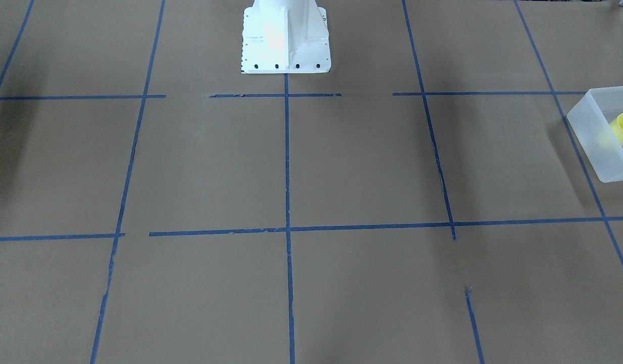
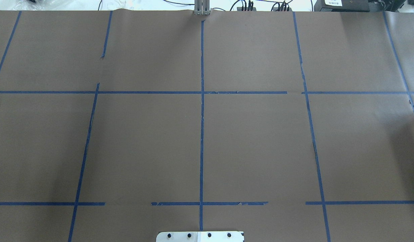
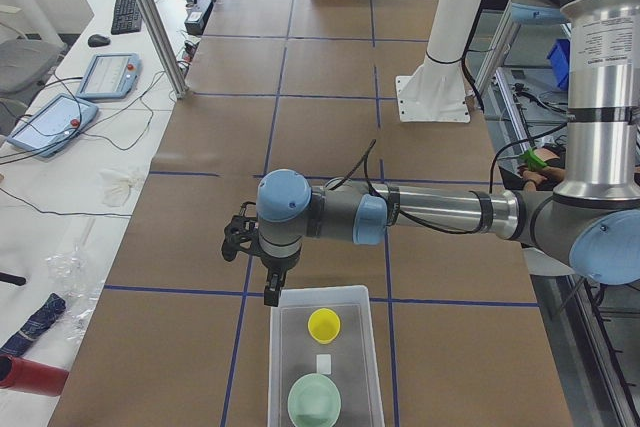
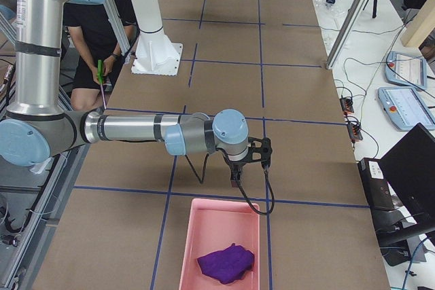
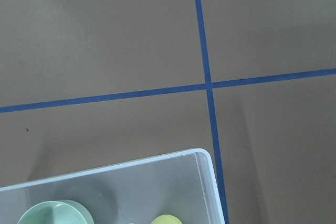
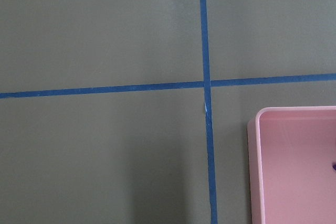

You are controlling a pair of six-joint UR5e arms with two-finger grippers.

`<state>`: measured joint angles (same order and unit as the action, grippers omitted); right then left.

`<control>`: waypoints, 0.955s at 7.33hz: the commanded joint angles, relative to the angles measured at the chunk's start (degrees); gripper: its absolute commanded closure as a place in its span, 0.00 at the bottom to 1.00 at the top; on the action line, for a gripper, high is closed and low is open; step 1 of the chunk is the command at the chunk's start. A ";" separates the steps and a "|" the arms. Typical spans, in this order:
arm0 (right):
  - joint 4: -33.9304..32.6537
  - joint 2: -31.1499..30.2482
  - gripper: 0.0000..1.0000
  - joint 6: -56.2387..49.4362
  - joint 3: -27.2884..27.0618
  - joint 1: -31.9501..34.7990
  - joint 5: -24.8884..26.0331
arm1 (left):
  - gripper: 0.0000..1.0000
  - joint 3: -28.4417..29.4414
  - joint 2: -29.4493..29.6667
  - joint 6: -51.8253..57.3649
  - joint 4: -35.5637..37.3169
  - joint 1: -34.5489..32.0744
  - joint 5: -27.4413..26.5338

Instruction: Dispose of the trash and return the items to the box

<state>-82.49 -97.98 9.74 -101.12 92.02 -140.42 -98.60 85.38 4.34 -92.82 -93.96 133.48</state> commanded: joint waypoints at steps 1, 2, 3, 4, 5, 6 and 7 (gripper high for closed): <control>0.14 -0.36 0.00 -0.50 0.13 0.00 0.58 | 0.00 -0.19 -0.39 -0.12 0.01 0.00 1.95; 0.14 -0.45 0.00 -0.51 0.04 0.00 0.58 | 0.00 -0.19 -0.39 -0.12 0.01 0.00 2.48; 0.14 -0.28 0.00 0.10 -0.04 0.00 0.49 | 0.00 -0.37 -0.39 -0.12 0.01 0.00 2.49; 0.05 -0.10 0.00 0.20 -0.05 -0.09 0.58 | 0.00 -0.37 -0.39 -0.12 0.01 0.00 2.49; 0.05 -0.01 0.00 0.28 0.04 -0.09 0.58 | 0.00 -0.37 -0.39 -0.12 0.01 0.00 2.49; 0.05 -0.01 0.00 0.37 0.04 -0.09 0.58 | 0.00 -0.37 -0.39 -0.12 0.01 0.00 2.49; 0.05 -0.10 0.00 0.37 0.04 -0.09 0.58 | 0.00 -0.28 -0.39 -0.12 -0.08 0.00 2.49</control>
<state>-82.44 -98.05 10.05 -101.09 91.94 -139.84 -98.95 84.99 4.22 -92.83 -93.95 135.96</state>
